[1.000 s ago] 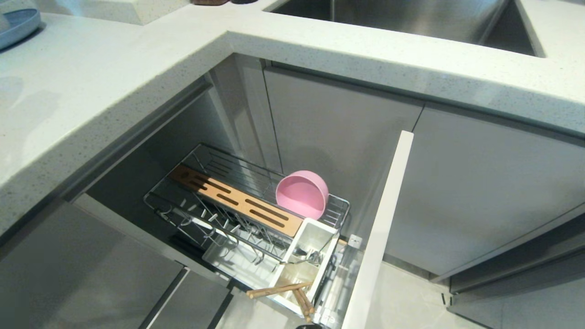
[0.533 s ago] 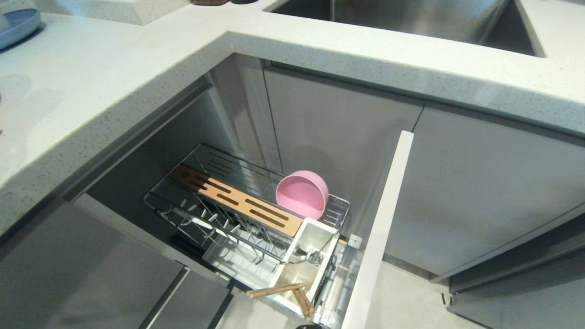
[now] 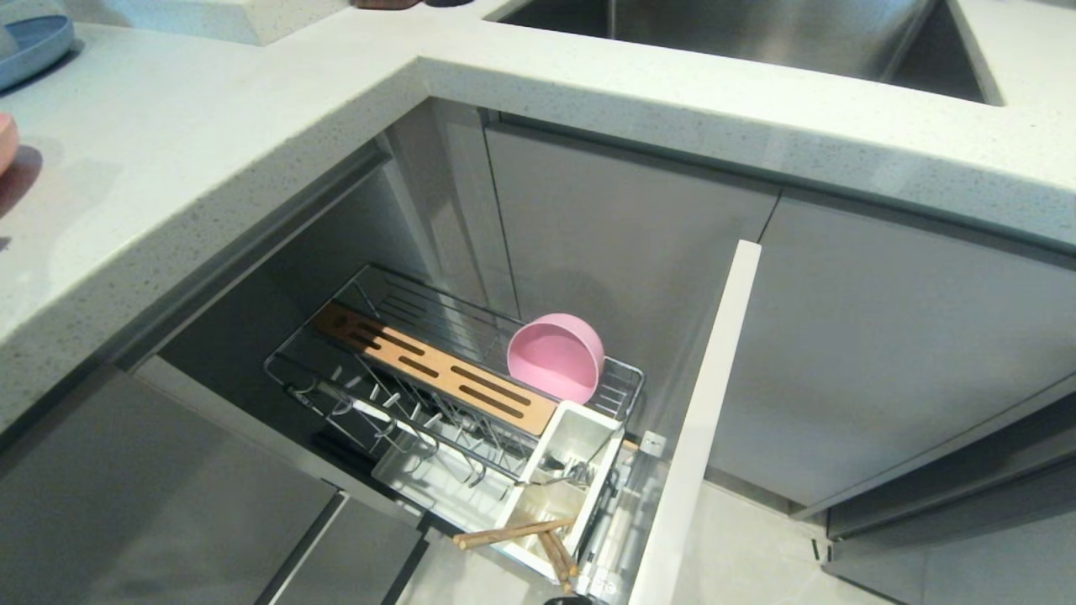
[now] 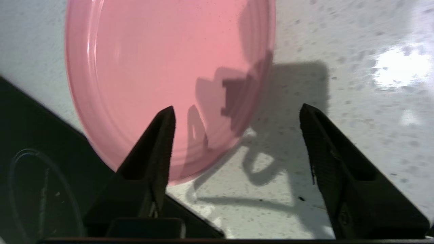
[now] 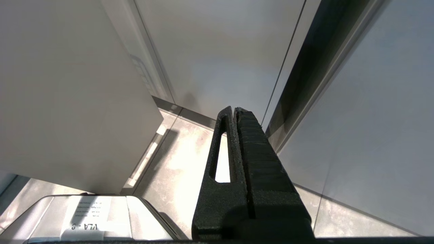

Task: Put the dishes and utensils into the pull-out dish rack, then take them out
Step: Take the plate out of the cupboard

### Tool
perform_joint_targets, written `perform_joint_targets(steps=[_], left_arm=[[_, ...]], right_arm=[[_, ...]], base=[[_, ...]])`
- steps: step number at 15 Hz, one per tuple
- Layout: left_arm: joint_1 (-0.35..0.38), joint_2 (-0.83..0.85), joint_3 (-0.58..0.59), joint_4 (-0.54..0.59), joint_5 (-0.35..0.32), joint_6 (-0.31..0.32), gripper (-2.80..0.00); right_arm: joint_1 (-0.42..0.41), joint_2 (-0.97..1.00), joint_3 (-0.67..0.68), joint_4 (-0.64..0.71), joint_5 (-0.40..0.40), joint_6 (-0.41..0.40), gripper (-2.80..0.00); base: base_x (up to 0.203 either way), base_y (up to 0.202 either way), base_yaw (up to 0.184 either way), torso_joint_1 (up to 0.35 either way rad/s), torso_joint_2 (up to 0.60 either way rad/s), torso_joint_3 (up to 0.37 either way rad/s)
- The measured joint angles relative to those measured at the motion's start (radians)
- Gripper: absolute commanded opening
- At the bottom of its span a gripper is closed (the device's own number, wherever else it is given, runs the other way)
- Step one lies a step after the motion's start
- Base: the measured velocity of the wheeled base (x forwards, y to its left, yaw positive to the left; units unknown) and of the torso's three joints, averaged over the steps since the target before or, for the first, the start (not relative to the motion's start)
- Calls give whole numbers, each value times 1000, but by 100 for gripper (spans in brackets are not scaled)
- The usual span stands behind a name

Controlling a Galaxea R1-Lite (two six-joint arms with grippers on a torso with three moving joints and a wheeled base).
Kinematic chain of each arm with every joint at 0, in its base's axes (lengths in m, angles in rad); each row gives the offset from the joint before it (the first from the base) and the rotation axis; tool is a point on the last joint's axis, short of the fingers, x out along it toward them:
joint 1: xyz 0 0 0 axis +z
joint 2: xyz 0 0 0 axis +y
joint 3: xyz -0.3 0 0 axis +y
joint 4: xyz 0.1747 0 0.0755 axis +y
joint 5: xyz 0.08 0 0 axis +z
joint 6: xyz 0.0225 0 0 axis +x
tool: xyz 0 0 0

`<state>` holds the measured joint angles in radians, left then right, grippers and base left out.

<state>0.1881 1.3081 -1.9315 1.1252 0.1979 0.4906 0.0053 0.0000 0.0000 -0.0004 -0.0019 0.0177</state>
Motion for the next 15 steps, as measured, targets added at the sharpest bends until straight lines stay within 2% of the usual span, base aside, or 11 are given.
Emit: perform_joint_targets(steps=[2, 5, 8, 11, 12, 13, 15], left_arm=[[0, -11, -1, -1, -59, -30, 0], [0, -42, 0, 4, -235, -142, 0], [0, -93, 0, -15, -492, -298, 0], [0, -158, 2, -120, -733, -471, 0], [0, -179, 6, -161, -783, -541, -280], [-1, -197, 10, -203, -811, -618, -280], [-8, -226, 16, -287, -826, -777, -280]], right_arm=[[0, 0, 0, 0, 0, 0, -280], [0, 0, 0, 0, 0, 0, -280], [0, 0, 0, 0, 0, 0, -280], [0, 0, 0, 0, 0, 0, -280], [0, 0, 0, 0, 0, 0, -280], [0, 0, 0, 0, 0, 0, -280], [0, 0, 0, 0, 0, 0, -280]], base=[[0, 0, 0, 0, 0, 0], [0, 0, 0, 0, 0, 0], [0, 0, 0, 0, 0, 0], [0, 0, 0, 0, 0, 0], [0, 0, 0, 0, 0, 0], [0, 0, 0, 0, 0, 0], [0, 0, 0, 0, 0, 0]])
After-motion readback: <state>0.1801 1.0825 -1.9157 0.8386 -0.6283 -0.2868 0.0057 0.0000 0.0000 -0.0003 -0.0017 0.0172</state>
